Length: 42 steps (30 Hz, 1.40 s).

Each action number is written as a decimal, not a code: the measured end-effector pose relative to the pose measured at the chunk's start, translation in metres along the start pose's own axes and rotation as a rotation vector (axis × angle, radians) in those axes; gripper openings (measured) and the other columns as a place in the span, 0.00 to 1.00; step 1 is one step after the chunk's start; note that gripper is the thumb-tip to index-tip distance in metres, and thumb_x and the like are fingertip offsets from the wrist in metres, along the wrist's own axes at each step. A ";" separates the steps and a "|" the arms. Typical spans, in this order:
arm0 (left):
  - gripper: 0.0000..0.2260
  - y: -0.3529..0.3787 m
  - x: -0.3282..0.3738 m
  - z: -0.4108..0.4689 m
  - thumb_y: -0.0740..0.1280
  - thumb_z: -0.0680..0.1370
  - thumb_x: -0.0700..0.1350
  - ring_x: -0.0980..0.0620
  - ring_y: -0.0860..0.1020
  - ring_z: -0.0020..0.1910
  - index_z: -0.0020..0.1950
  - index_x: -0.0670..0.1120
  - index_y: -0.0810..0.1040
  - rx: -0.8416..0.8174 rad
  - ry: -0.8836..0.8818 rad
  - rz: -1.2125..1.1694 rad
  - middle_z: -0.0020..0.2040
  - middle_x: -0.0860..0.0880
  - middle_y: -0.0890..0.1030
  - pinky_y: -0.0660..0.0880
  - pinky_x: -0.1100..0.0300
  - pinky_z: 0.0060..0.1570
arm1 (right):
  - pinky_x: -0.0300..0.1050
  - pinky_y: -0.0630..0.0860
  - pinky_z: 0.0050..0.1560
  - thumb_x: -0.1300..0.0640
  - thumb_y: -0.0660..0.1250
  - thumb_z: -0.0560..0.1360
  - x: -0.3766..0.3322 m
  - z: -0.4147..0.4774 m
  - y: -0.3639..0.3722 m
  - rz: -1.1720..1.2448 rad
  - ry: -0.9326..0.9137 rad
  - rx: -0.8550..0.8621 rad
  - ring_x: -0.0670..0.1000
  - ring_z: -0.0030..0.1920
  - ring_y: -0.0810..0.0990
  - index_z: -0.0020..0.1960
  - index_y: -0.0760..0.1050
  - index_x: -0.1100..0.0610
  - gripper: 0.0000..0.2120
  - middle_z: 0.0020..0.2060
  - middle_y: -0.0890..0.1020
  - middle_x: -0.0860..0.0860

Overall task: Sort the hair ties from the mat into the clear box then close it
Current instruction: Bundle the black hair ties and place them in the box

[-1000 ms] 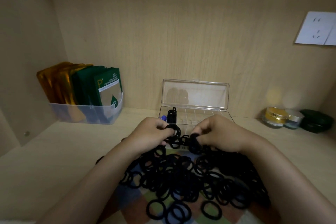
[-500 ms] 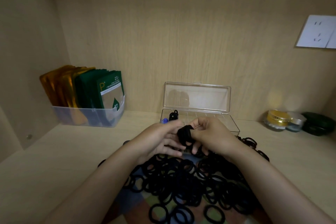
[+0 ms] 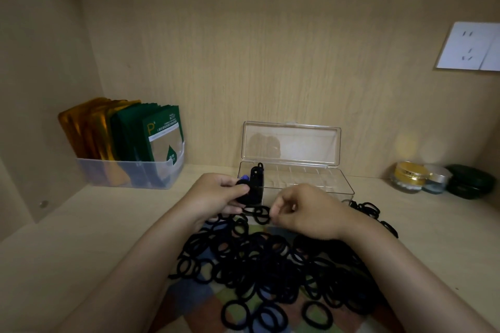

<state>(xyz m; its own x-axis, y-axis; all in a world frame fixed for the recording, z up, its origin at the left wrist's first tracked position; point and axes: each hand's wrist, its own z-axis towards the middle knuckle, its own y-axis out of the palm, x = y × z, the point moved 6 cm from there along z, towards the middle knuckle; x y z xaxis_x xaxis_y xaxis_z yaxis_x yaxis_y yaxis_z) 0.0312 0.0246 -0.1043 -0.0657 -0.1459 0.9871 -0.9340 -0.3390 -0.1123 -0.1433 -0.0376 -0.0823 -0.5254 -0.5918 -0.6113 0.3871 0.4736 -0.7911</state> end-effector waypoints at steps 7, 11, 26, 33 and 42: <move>0.07 0.005 0.002 -0.002 0.70 0.78 0.40 0.48 0.86 0.42 0.54 0.39 0.83 -0.039 0.030 -0.003 0.45 0.43 0.86 0.83 0.61 0.41 | 0.44 0.82 0.48 0.51 0.79 0.67 0.005 0.000 0.020 -0.165 0.023 -0.195 0.50 0.42 0.86 0.41 0.84 0.43 0.06 0.42 0.86 0.45; 0.04 0.009 0.000 -0.002 0.71 0.77 0.39 0.51 0.85 0.38 0.50 0.40 0.83 -0.044 0.038 0.027 0.41 0.46 0.86 0.83 0.62 0.39 | 0.42 0.81 0.43 0.55 0.77 0.70 0.001 -0.002 0.011 -0.026 -0.004 -0.125 0.50 0.37 0.85 0.41 0.84 0.50 0.03 0.37 0.86 0.47; 0.14 0.027 -0.003 -0.006 0.65 0.82 0.47 0.45 0.84 0.53 0.59 0.39 0.81 -0.271 -0.040 -0.241 0.53 0.42 0.85 0.82 0.52 0.53 | 0.34 0.72 0.31 0.60 0.76 0.71 -0.010 0.012 0.000 0.250 0.004 0.507 0.40 0.27 0.75 0.35 0.81 0.50 0.09 0.29 0.81 0.47; 0.08 0.007 -0.005 0.001 0.70 0.79 0.40 0.46 0.85 0.49 0.56 0.39 0.83 -0.094 0.018 -0.144 0.49 0.41 0.86 0.82 0.61 0.48 | 0.41 0.77 0.37 0.64 0.70 0.76 -0.005 0.015 0.004 0.767 0.077 0.171 0.48 0.41 0.82 0.54 0.83 0.61 0.08 0.47 0.85 0.60; 0.05 0.009 -0.009 0.006 0.74 0.75 0.42 0.53 0.83 0.37 0.48 0.41 0.85 -0.032 0.031 -0.038 0.41 0.47 0.85 0.82 0.61 0.42 | 0.45 0.85 0.42 0.81 0.66 0.70 -0.009 0.007 -0.008 0.913 0.014 0.145 0.54 0.39 0.87 0.50 0.81 0.66 0.15 0.36 0.83 0.59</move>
<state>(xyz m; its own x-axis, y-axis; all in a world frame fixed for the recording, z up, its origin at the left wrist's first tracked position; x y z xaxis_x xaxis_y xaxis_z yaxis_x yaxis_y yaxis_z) 0.0259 0.0175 -0.1145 -0.0401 -0.1047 0.9937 -0.9467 -0.3141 -0.0713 -0.1366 -0.0404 -0.0708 0.0215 -0.0202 -0.9996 0.7462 0.6658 0.0026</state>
